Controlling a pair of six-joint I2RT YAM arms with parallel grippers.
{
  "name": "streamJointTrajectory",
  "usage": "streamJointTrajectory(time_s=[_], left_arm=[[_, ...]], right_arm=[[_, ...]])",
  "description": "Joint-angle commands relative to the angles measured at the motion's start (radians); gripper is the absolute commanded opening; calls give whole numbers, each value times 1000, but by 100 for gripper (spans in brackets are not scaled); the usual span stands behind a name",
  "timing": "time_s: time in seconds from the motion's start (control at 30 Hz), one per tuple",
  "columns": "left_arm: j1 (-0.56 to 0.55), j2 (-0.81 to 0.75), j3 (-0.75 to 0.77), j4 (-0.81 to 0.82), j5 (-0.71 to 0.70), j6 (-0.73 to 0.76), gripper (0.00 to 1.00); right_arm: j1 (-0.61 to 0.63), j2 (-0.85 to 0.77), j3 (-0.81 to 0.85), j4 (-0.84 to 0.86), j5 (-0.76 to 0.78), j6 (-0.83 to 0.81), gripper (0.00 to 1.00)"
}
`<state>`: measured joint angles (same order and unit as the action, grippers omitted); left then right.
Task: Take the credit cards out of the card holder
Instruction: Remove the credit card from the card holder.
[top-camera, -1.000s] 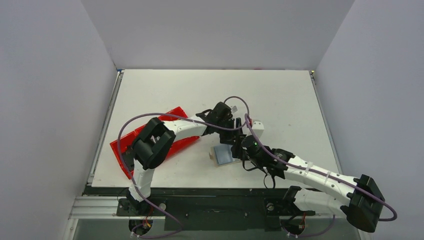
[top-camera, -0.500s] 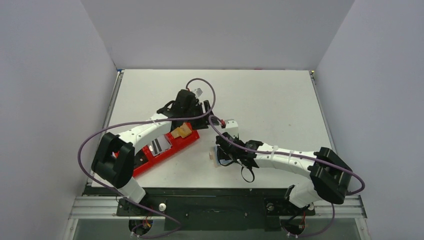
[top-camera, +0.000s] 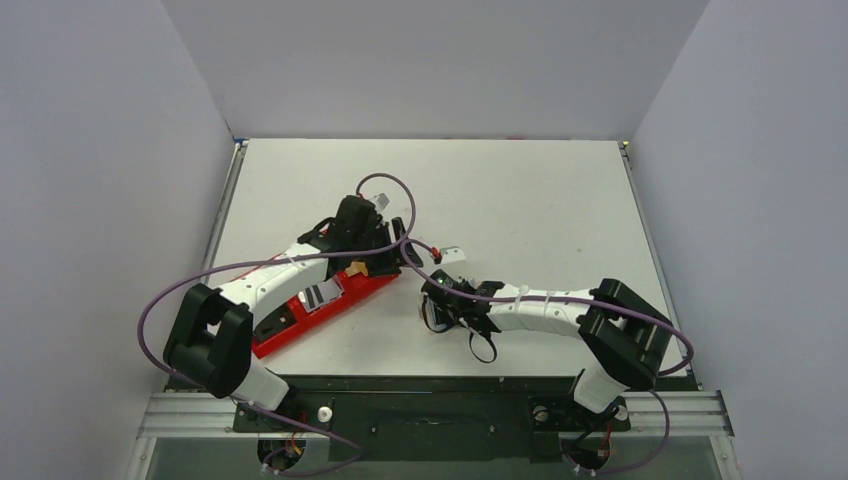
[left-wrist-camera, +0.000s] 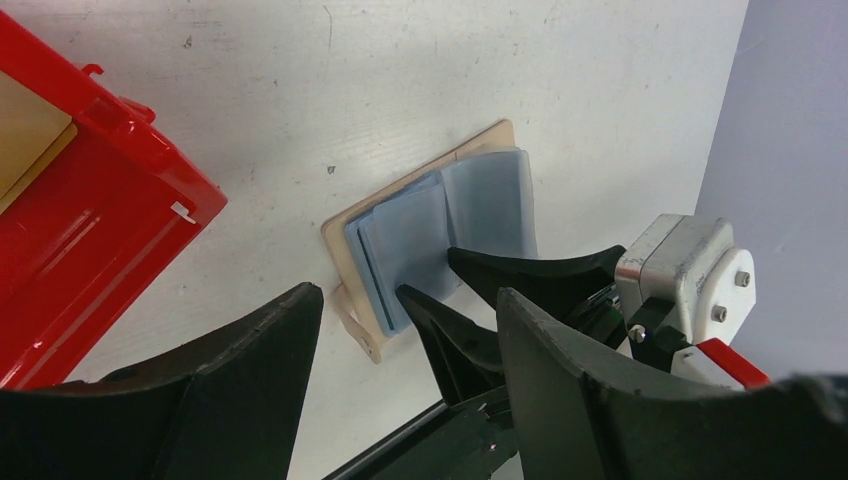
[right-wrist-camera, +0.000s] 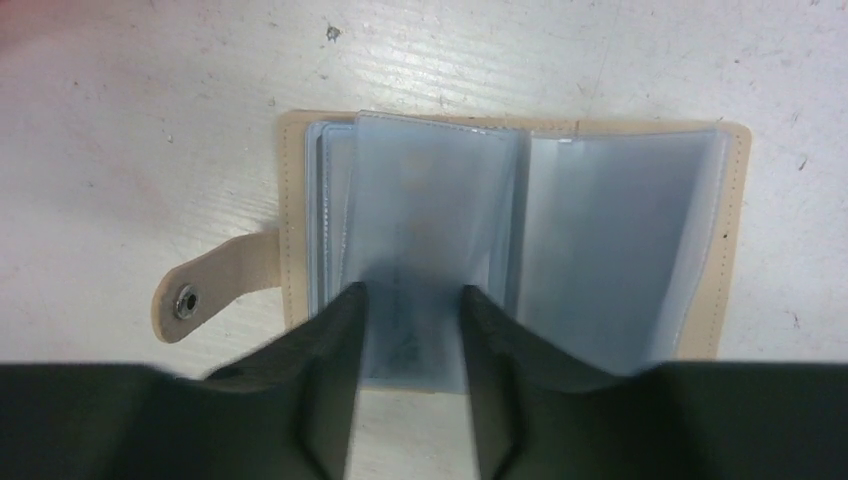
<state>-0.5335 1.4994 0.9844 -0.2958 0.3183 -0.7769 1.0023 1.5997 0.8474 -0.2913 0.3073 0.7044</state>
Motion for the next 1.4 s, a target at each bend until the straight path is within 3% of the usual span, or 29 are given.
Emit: streamJointTrajectory(time_s=[0.0, 0.1, 0.17, 0.63, 1.1, 1.37], left_arm=[[5, -48, -20, 22, 13, 14, 62], [0, -51, -37, 38, 21, 8, 62], [-7, -52, -48, 46, 26, 5, 62], [-150, 49, 8, 104, 34, -34, 62], [-197, 231, 88, 144, 23, -54, 61], [-206, 286, 97, 173, 30, -64, 57]], right_arm=[[-4, 8, -1, 37, -7, 23, 24], [-12, -11, -36, 72, -41, 43, 5], [-23, -28, -59, 97, -69, 58, 0], [-238, -215, -346, 534, -475, 224, 0], [-351, -232, -503, 799, -618, 350, 0], [-374, -227, -515, 816, -636, 346, 0]])
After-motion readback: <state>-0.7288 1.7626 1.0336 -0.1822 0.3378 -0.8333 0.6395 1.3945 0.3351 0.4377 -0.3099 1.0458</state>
